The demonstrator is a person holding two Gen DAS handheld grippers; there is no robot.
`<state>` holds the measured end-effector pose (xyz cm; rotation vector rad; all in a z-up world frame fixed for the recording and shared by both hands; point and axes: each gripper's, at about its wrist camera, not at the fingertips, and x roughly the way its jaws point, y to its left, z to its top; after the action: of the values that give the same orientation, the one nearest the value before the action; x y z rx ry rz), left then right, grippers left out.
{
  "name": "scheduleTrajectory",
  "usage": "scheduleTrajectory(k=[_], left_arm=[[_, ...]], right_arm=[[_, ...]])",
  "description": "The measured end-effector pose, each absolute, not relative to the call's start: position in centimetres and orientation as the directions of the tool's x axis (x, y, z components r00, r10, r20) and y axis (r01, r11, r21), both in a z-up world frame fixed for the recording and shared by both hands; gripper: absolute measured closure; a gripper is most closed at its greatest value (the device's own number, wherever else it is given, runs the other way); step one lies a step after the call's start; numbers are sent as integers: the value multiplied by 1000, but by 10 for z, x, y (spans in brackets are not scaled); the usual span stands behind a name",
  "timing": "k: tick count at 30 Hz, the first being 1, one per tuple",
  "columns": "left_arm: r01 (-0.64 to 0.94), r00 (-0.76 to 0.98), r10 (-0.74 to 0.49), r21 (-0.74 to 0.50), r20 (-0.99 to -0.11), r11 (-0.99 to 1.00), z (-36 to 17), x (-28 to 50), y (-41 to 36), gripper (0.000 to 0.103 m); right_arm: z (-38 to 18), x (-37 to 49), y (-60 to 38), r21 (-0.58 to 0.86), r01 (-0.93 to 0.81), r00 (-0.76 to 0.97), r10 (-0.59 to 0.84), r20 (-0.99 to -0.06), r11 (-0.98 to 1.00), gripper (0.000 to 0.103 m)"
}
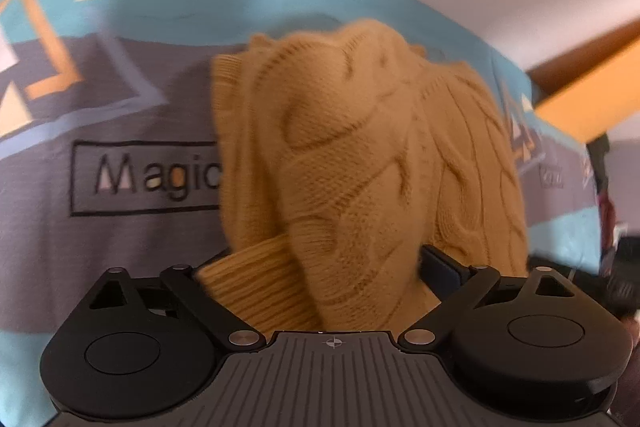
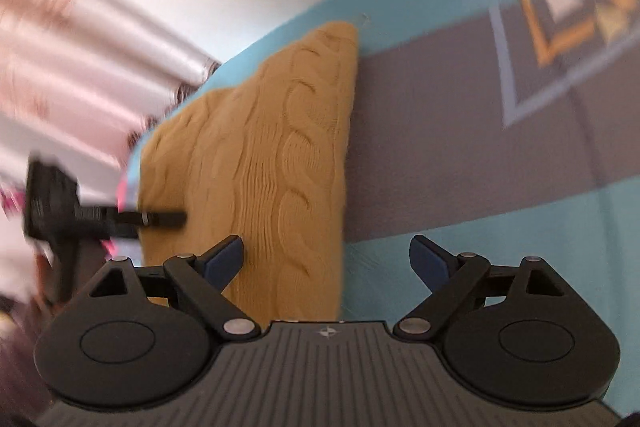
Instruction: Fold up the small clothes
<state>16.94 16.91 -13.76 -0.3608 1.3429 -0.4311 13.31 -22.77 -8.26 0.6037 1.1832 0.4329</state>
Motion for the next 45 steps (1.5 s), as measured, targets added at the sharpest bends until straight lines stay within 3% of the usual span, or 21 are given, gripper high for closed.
scheduleTrajectory(k=[9,10,11,14,19,26,28,30,33,35,45], left_arm=[[20,176,-566,-572,-805,820,-161,175,164,0],[32,180,-568,-572,-803,819,-159,171,162,0],[48,190,-559,-561,-807,826,-155,168,158,0],[93,217,-547,-541,-808,836,-139,160,147,0],[185,239,-592,-562,-770,806,-103,151,121,0],[298,258,-679,-612,-688,733,-70,129,66,0],[316,241,-642,-567,-727,761,-75,128,47,0],[299,228,-520,-449,-823,842,-93,133,29,0],[278,207,-300,-238,-931,931,-119,133,8,0],[273,211,-353,-292,-912,917,-114,125,12,0],[291,321,-183,-87,-929,953,-89,78,8,0]], right_arm=[[-131,177,-189,762,148,211,732,-648,631,2],[-135,177,-189,773,173,219,741,-634,610,4],[-136,177,-188,781,194,234,745,-624,593,18],[-130,175,-186,790,213,242,752,-612,575,34],[-101,163,-206,834,175,277,787,-551,523,37],[-44,143,-265,841,89,315,786,-533,534,37],[-35,135,-287,837,89,325,779,-536,539,33],[-41,135,-299,813,126,330,749,-575,569,25],[-60,130,-310,658,211,338,578,-743,723,22],[-70,118,-305,548,255,332,460,-823,797,19],[-42,68,-298,479,175,358,398,-845,860,11]])
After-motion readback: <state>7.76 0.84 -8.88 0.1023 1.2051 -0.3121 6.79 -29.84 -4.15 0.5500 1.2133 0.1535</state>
